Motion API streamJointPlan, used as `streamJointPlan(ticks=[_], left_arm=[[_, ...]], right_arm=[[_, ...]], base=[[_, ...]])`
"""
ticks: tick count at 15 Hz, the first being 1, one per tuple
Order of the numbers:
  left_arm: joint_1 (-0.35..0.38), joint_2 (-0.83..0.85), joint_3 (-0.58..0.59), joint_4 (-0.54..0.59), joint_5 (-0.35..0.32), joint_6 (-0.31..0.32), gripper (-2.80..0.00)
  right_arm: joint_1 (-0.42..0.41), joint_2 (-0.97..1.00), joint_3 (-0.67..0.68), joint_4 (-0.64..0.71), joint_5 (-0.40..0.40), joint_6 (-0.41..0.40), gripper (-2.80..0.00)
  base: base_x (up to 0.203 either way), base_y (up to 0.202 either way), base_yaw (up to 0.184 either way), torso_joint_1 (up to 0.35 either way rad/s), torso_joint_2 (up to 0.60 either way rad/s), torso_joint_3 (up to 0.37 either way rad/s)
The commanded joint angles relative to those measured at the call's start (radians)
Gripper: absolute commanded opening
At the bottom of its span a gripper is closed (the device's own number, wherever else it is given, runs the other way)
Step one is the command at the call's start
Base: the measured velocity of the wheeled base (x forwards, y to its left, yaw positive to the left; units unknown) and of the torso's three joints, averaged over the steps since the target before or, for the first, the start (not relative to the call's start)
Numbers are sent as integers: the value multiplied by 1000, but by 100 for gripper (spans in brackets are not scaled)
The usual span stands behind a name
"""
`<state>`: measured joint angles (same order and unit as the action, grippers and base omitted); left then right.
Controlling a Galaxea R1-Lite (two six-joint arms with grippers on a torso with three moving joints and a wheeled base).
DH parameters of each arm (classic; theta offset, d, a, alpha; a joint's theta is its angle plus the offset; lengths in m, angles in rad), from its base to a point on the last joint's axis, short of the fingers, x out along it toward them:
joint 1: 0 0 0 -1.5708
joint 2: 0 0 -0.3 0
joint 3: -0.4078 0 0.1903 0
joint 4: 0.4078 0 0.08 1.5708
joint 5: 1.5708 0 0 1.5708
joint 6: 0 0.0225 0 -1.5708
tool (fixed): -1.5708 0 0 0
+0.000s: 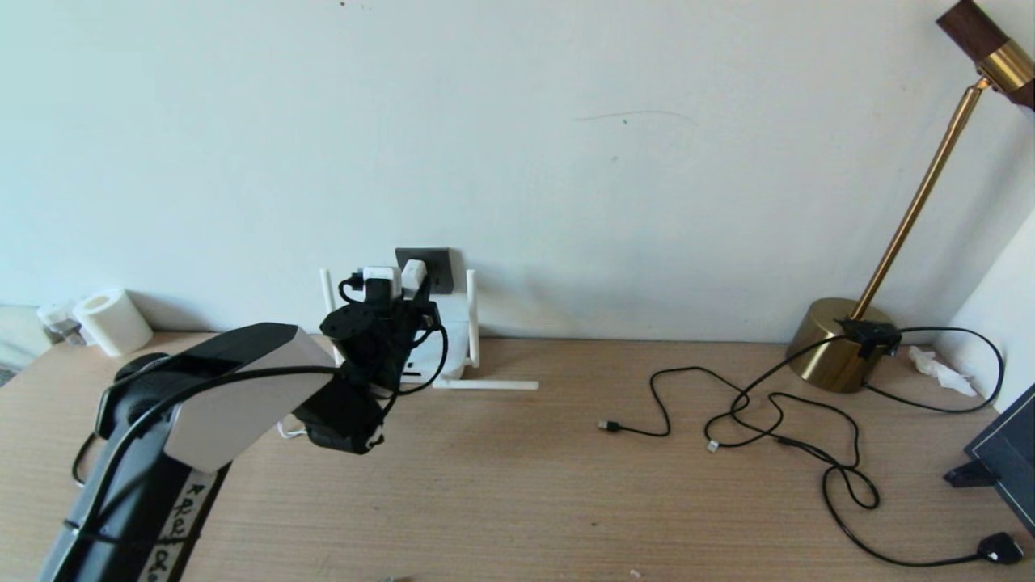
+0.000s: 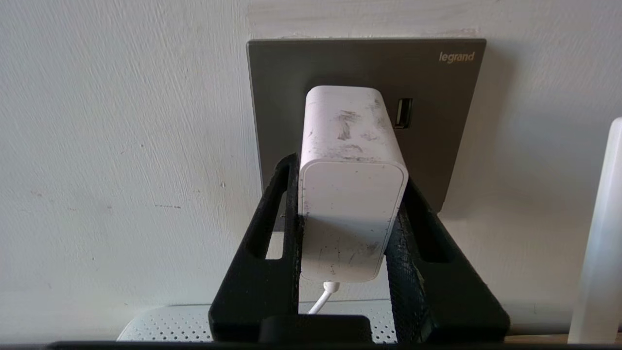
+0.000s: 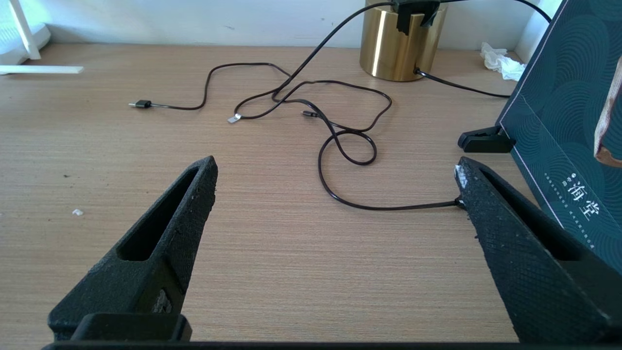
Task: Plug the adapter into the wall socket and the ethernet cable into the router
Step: Pick up plug
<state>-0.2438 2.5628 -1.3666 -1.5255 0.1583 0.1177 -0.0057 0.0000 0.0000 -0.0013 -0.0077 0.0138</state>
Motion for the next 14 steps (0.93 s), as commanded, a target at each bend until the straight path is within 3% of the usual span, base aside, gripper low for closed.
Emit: streamJointPlan(ticks=[1, 14], left_arm=[[0, 13, -1, -4, 3, 0, -280], [-11, 43, -63, -4, 13, 0, -280]], right_arm=[[0, 2, 0, 1, 0, 0, 0], [0, 2, 0, 1, 0, 0, 0]], base=[[0, 0, 0, 0, 0, 0], [0, 0, 0, 0, 0, 0]])
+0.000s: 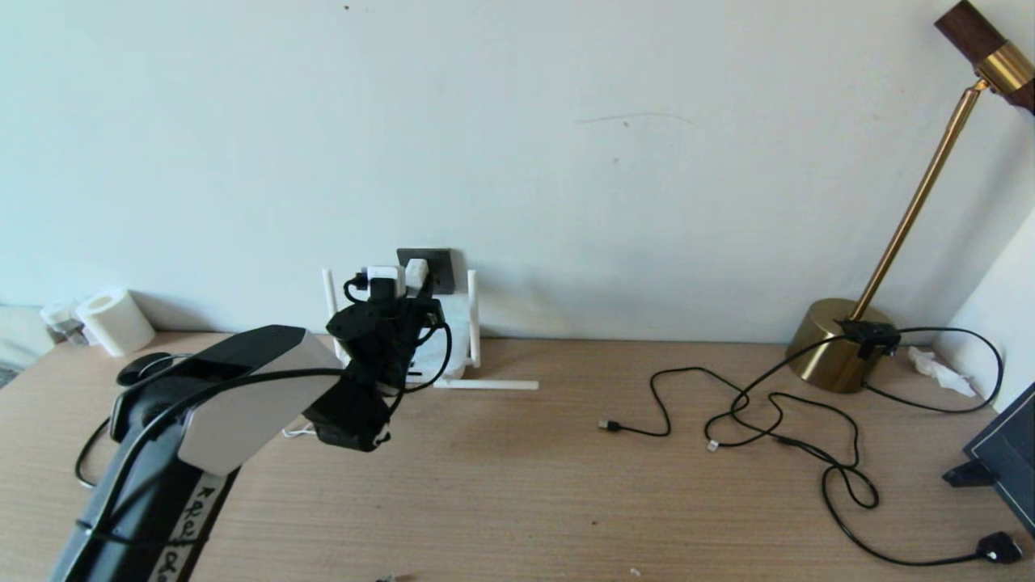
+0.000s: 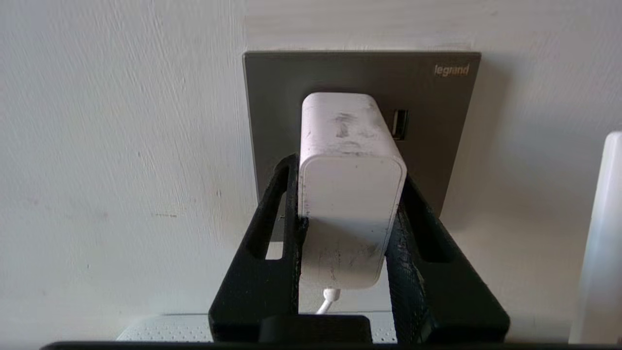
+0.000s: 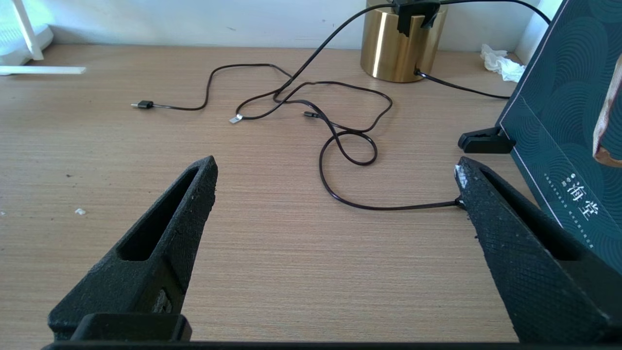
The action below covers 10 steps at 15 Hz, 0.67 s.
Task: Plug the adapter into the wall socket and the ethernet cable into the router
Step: Pick up plug
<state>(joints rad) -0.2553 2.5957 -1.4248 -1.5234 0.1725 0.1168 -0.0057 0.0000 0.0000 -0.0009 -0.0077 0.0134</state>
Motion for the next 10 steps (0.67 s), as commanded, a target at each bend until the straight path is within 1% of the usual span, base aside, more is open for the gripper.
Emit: streamJointPlan(ticks=[1, 10], left_arm=[[-1, 13, -16, -7, 7, 0, -280], [-1, 30, -46, -7, 10, -3, -280]], right_arm=[[0, 2, 0, 1, 0, 0, 0], [0, 1, 0, 1, 0, 0, 0]], base=[[0, 0, 0, 0, 0, 0], [0, 0, 0, 0, 0, 0]])
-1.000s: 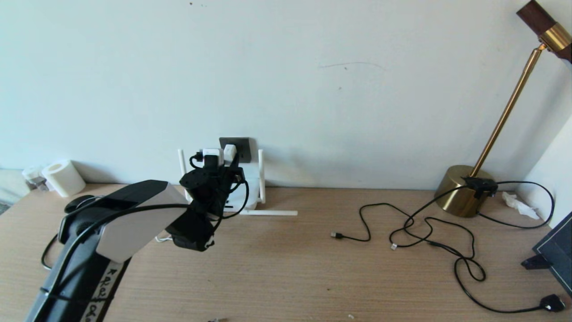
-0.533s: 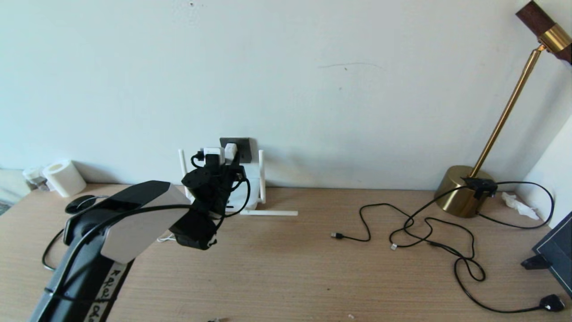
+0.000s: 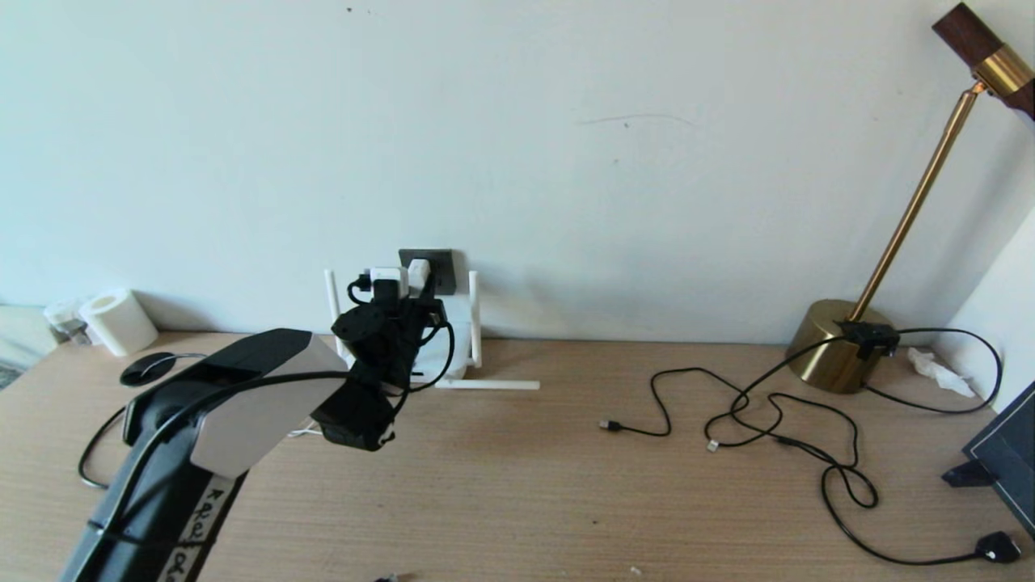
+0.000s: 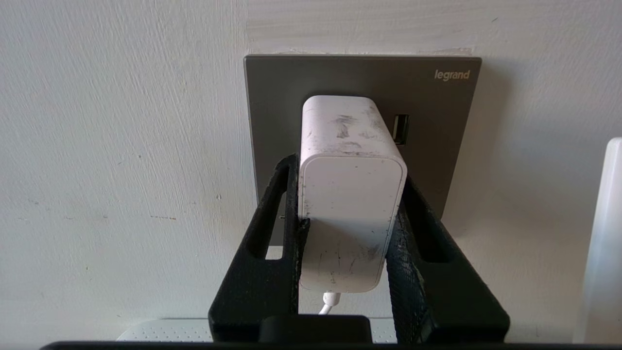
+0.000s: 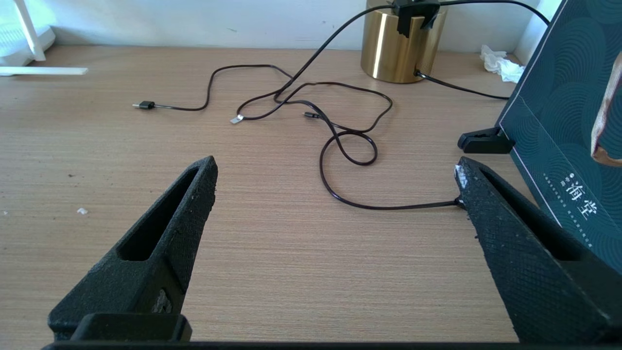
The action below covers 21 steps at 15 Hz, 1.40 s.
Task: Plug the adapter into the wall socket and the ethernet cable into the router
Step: Pick up plug
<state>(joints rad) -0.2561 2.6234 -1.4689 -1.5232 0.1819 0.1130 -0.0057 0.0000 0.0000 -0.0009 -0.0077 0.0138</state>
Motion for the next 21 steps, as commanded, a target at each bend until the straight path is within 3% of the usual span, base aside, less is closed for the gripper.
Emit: streamJointPlan(ticks=[1, 21], left_arm=[[0, 9, -10, -7, 1, 1, -280], [-2, 56, -56, 5, 14, -12, -280]], right_arm=[[0, 2, 0, -1, 0, 0, 0], [0, 0, 0, 0, 0, 0, 0]], base=[[0, 0, 0, 0, 0, 0], [0, 0, 0, 0, 0, 0]])
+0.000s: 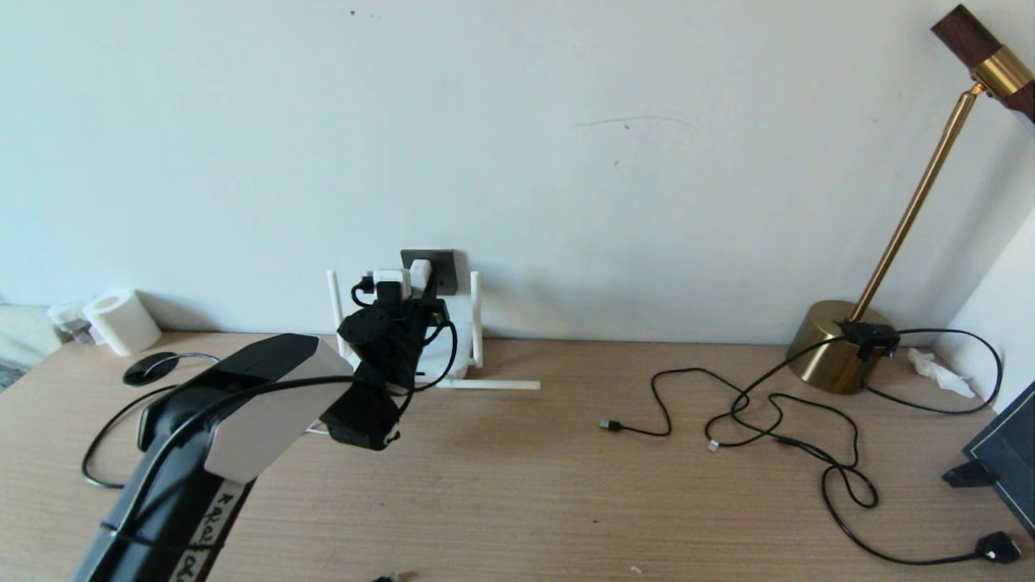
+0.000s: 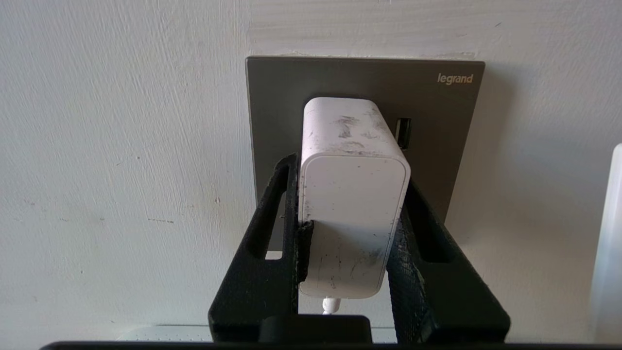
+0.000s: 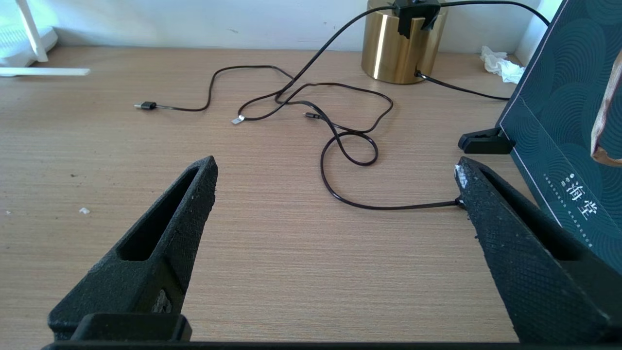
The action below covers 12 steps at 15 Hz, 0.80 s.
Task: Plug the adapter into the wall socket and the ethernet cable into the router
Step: Pick up plug
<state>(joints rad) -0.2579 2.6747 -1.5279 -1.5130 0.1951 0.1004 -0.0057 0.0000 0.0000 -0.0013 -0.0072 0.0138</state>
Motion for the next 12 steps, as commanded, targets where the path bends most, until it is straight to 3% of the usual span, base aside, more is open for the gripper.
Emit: streamJointPlan(ticks=[1, 2, 12], left_arm=[[0, 4, 3, -10, 1, 1, -280], [0, -2, 6, -13, 1, 1, 0], [-3, -45, 59, -17, 24, -2, 0]], right_arm=[[0, 2, 0, 1, 0, 0, 0], [0, 1, 0, 0, 0, 0, 0], [0, 2, 0, 0, 0, 0, 0]], base=[[0, 0, 0, 0, 0, 0], [0, 0, 0, 0, 0, 0], [0, 0, 0, 1, 5, 0]])
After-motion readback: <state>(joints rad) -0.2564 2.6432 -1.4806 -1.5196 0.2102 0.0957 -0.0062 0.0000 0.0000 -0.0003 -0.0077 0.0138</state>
